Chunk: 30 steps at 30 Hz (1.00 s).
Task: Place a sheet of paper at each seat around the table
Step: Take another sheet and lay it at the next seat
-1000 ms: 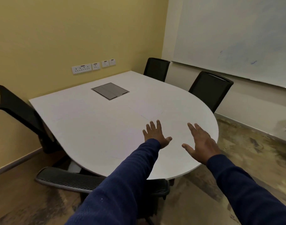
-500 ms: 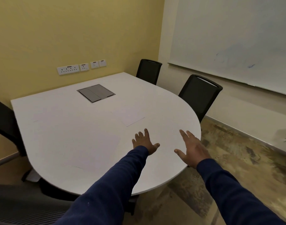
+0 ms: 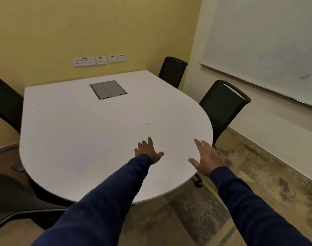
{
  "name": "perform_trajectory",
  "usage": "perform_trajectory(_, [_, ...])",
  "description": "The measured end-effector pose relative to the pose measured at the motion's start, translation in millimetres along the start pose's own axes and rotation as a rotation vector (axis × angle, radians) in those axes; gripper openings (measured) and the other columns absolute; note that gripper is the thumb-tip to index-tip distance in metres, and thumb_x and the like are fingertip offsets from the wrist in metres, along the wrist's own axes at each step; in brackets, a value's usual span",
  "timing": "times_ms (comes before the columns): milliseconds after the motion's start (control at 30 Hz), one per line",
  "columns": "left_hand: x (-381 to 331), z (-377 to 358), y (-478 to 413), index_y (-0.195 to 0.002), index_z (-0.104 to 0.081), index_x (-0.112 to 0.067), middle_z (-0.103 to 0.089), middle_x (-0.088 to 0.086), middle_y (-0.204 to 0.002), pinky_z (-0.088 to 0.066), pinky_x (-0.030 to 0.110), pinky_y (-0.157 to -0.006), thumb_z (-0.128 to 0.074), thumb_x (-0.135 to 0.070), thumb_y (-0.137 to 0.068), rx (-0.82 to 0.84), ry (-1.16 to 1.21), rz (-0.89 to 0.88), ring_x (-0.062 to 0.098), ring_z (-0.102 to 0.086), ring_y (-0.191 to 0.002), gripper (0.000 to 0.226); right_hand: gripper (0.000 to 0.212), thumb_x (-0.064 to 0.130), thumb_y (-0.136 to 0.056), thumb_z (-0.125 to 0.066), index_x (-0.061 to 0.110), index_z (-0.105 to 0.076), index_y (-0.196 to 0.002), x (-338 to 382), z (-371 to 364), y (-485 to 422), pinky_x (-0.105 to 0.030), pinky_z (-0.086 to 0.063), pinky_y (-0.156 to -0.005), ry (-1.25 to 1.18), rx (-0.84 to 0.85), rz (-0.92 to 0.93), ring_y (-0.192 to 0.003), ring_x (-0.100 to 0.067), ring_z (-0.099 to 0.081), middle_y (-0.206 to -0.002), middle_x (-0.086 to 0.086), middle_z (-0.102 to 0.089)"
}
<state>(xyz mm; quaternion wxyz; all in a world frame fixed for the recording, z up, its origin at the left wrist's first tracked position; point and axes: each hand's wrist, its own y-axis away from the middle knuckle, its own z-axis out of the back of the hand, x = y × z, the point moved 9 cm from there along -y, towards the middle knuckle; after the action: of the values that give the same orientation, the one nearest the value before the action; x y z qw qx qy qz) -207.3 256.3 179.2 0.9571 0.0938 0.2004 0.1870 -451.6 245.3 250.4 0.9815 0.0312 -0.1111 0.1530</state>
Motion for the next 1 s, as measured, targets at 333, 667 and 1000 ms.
perform_trajectory(333, [10.6,-32.3,-84.7,-0.158,-0.002,-0.015,-0.022,0.012,-0.159,-0.028,0.045,-0.115,-0.049,-0.068,-0.088,0.013,0.09,0.174,0.031,-0.021,-0.146,0.1,0.085,0.052,-0.094,-0.057,0.027,-0.009,-0.159,-8.7,-46.4,-110.1,-0.044,-0.036,-0.114,0.049,0.144,0.123,-0.148,-0.026,-0.027,-0.165,-0.006,-0.018])
perform_trajectory(667, [69.1,-59.3,-211.3,-0.158,-0.006,-0.013,-0.024,0.011,-0.158,-0.031,0.042,-0.113,-0.044,-0.067,-0.091,0.102,0.161,0.405,0.029,-0.026,-0.144,0.094,0.08,0.05,-0.095,-0.054,0.028,-0.011,-0.159,30.2,-113.8,-287.3,-0.041,-0.035,-0.114,0.119,0.332,0.257,-0.149,-0.023,-0.023,-0.166,-0.003,-0.014])
perform_trajectory(1000, [107.4,-81.1,-279.4,-0.156,-0.015,-0.012,-0.029,0.011,-0.153,-0.038,0.042,-0.108,-0.044,-0.064,-0.093,0.159,0.246,0.563,0.029,-0.033,-0.139,0.087,0.079,0.05,-0.095,-0.054,0.024,-0.015,-0.159,73.8,-204.8,-378.8,-0.04,-0.032,-0.116,0.087,0.536,0.362,-0.15,-0.024,-0.021,-0.167,-0.004,-0.012])
